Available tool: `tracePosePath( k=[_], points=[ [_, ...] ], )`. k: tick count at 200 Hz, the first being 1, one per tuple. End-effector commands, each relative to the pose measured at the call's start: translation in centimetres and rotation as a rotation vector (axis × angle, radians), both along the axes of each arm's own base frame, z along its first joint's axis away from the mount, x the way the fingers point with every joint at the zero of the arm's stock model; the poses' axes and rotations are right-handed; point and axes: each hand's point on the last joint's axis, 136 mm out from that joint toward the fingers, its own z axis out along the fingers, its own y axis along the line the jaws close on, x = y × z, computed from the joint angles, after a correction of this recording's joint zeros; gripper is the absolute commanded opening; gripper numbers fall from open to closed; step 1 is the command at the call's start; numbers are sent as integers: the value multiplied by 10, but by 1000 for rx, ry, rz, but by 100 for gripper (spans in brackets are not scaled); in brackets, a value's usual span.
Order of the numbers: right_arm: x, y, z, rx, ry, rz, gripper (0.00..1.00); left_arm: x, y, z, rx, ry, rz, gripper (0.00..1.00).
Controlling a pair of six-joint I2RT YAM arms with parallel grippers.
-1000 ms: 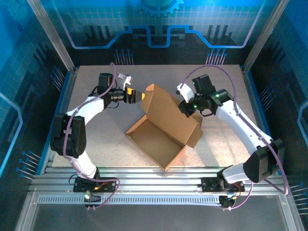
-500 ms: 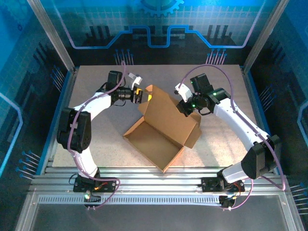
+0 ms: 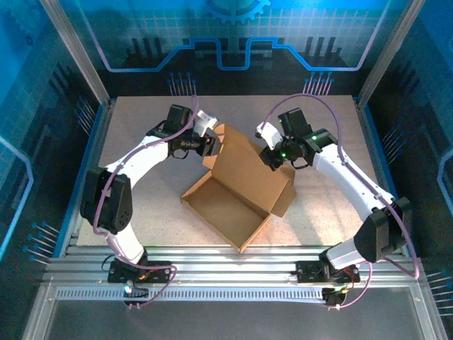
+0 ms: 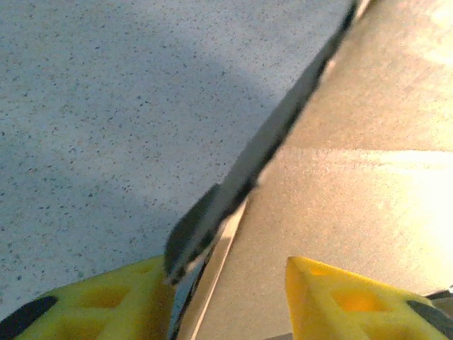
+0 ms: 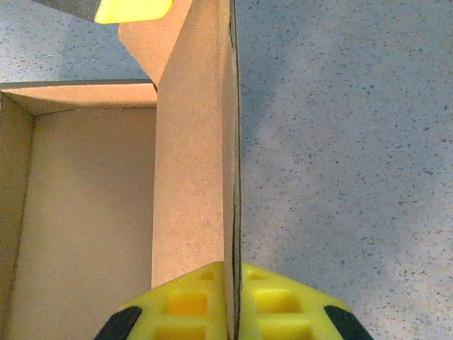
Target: Fold the paper box
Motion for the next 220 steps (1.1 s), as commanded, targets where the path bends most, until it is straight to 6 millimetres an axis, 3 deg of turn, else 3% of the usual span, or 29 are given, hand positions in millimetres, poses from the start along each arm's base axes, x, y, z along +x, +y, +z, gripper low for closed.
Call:
tracePosePath(
  k=[1,76,107,140,162,184,220],
  points=[
    [5,7,8,-14,-37,16,4,-3,3,10,80,-22,10,41],
    [10,8,10,-47,-61,5,4,-3,-2,1,191,-26,40,24],
    [14,15,23,-61,-121,-2,4,4,-1,1,199,-41,126,19],
    [24,24,37,-68,-182,-19,6,13,15,5,198,-92,259,16],
    [28,29,39,-52,-189,-19,14,9,24,9,190,-135,307,15],
    [31,32,41,-40,-180,-21,28,4,30,6,193,-145,331,15],
    [21,28,51,40,-123,-31,48,-4,37,-2,203,-140,354,16]
  ],
)
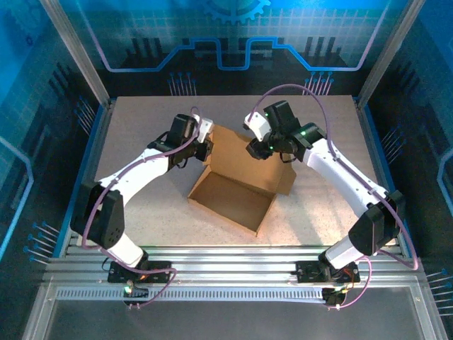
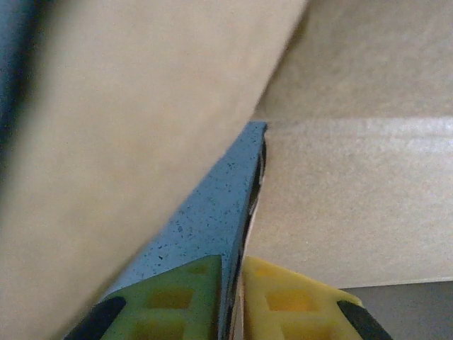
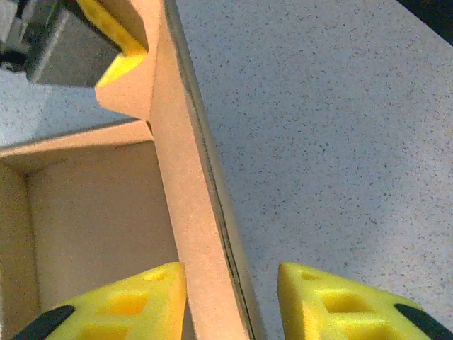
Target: Fold the paper box
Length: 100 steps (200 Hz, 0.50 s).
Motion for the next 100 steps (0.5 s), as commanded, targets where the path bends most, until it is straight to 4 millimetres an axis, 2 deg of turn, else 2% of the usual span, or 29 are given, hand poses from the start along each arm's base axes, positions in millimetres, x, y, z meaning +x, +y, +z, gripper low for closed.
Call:
tracePosePath(
  k=[1,36,64,84,100],
  points=[
    [-6,0,20,93,22,-6,49,-3,4,6,-5,-36,37,16],
    [-15,-33,20,157,60,-83,69,-8,6,4,-8,-37,36,17],
    [-23,-72,7,203,58,-194,90,-9,6,2,-13,-45,33,18],
    [-24,-92,-4,220,55,-248,93,-11,6,2,-17,-54,29,18],
    [-22,-101,-13,237,76,-269,93,-11,7,0,-7,-49,27,18]
  ],
)
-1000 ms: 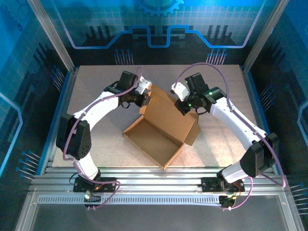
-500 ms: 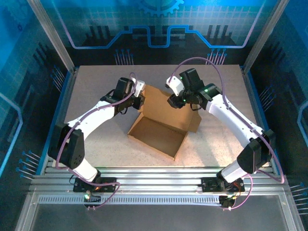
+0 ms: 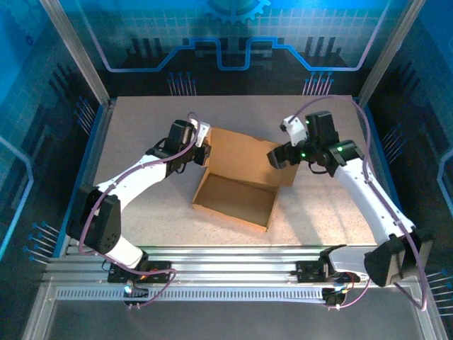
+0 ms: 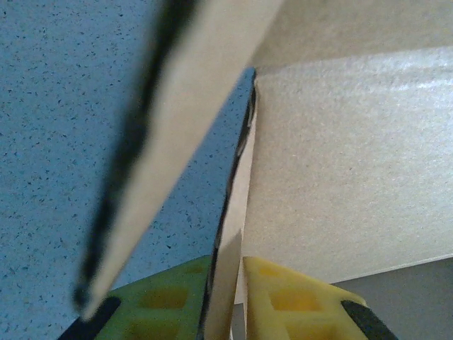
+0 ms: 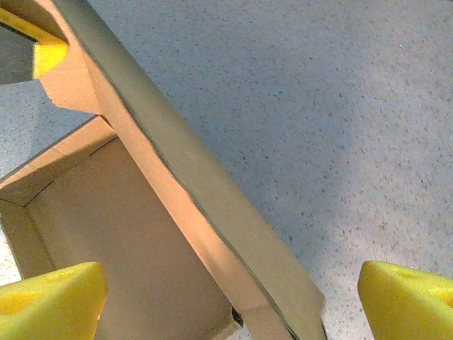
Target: Fold the paper box
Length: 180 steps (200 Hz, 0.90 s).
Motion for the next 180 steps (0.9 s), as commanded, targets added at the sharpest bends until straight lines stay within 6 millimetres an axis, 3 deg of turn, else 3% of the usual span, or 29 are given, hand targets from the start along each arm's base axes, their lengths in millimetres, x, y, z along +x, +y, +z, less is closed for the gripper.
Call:
tracePosePath(
  k=[1,38,91,180],
  points=[
    [4,-10,-10,64,22,-35,93,-3,-1,6,-9,-22,2,18],
    [12,-16,-31,89,83,-56,89,-4,-1,3,-14,-10,6,18],
    [1,-23,-60,78,213,-174,61,-8,0,7,-43,21,37,21],
    [-12,-13,-55,40,247,-291,28,-23,-2,13,-90,69,139,21]
  ],
)
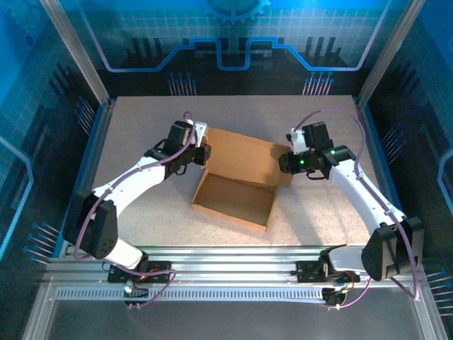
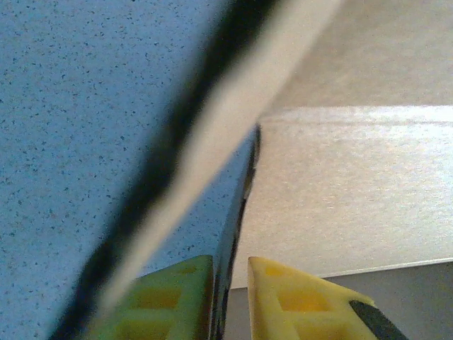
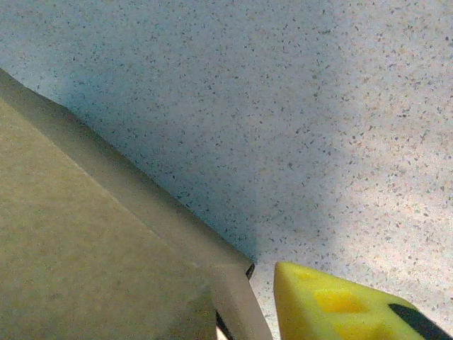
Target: Fold the paper box
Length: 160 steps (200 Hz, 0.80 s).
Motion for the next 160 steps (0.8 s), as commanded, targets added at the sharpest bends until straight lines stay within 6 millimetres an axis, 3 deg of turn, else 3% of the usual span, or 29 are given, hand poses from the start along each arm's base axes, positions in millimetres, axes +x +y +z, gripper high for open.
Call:
tracePosePath(
  k=[1,42,80,160],
  points=[
    [-4,2,10,-13,2,-51,28,-12,0,4,-16,22,42,21],
    [-1,3,17,-75,-11,-128,20,-21,-2,5,-37,48,86,21],
    [14,5,27,-85,-69,-188,9,-25,-4,3,-70,59,129,21],
    [64,12,31,-107,-168,-293,13,-19,-9,8,-161,39,226,19]
  ],
)
